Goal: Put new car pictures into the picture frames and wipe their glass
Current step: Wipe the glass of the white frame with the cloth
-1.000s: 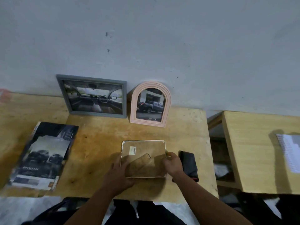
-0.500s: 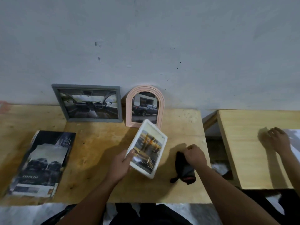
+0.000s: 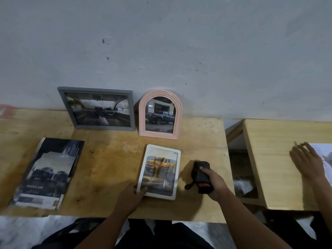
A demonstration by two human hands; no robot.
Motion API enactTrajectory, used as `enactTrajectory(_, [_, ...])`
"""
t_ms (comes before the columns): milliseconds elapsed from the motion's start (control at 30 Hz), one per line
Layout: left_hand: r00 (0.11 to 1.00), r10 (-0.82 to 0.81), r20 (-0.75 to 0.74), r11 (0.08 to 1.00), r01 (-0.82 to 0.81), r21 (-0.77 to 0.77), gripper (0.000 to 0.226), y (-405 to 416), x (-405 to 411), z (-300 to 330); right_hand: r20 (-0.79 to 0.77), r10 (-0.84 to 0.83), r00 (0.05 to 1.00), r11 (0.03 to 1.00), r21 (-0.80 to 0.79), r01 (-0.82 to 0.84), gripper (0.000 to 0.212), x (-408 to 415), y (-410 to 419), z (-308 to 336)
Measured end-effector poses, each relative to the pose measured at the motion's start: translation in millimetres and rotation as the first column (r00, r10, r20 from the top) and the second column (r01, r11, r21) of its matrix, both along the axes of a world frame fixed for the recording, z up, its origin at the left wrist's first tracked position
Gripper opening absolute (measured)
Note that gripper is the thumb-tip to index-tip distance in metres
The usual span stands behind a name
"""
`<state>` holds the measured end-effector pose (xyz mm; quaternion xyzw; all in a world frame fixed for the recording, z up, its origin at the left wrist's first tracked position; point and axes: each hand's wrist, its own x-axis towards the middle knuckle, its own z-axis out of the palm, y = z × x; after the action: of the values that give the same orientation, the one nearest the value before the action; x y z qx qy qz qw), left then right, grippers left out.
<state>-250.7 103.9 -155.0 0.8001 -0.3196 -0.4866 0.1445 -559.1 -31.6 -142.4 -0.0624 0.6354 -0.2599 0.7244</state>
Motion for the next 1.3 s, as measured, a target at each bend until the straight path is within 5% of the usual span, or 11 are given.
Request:
enactTrajectory(100, [0.950, -0.219, 0.222, 0.976, 0.211, 0.059, 0.044, 9, 3, -2, 0.310, -0.072, 0.948, 0.990, 0.135, 0.031, 0.039, -5, 0, 11])
enactTrajectory(233, [0.920, -0.242, 0.307, 0.970, 0.241, 0.042, 0.041, 15, 5, 4, 0.475, -0.057, 0.878, 0.997, 0.079, 0.022, 0.042, 2, 9, 23])
enactTrajectory(433, [0.894, -0.306, 0.327, 0.914, 0.372, -0.164, 0.028, 12, 14, -4, 0.406, 0.040, 0.913, 0.988, 0.122, -0.097, 0.060, 33, 32, 22])
enactTrajectory(667, [0.699, -0.503, 0.509, 0.765, 0.634, -0.114, 0.098, -10, 28, -28, 0.557, 0.041, 0.829, 0.998, 0.019, -0.062, 0.056, 62, 22, 23])
enactTrajectory(733, [0.626, -0.555, 0.548, 0.714, 0.697, -0.074, 0.107, -19, 37, -34, 0.400, 0.093, 0.912, 0.996, -0.026, -0.090, 0.051, 84, 4, 28])
enactTrajectory(833, [0.526, -0.603, 0.600, 0.638, 0.769, -0.033, 0.115, -20, 47, -48, -0.148, 0.286, 0.947, 0.911, -0.263, -0.316, 0.030, 110, -14, 30])
enactTrajectory(900, [0.510, -0.601, 0.615, 0.617, 0.786, -0.048, 0.124, -17, 49, -59, -0.588, 0.395, 0.706, 0.642, -0.373, -0.670, 0.023, 126, -25, 20])
enactTrajectory(967, [0.493, -0.573, 0.655, 0.601, 0.796, -0.074, 0.130, -13, 49, -68, -0.864, 0.337, 0.373, 0.287, -0.283, -0.915, 0.029, 143, -32, 4])
enactTrajectory(1033, [0.483, -0.547, 0.684, 0.584, 0.805, -0.101, 0.130, -12, 48, -72, -0.965, 0.241, 0.107, 0.062, -0.095, -0.994, 0.038, 157, -31, -22])
enactTrajectory(1100, [0.487, -0.540, 0.686, 0.582, 0.805, -0.114, 0.129, -13, 48, -71, -0.986, 0.149, -0.070, -0.025, 0.067, -0.997, 0.042, 168, -17, -47])
enactTrajectory(1300, [0.481, -0.564, 0.672, 0.599, 0.798, -0.068, 0.130, -15, 50, -72, -0.999, 0.043, -0.029, -0.109, 0.025, -0.994, 0.033, 165, 11, -57])
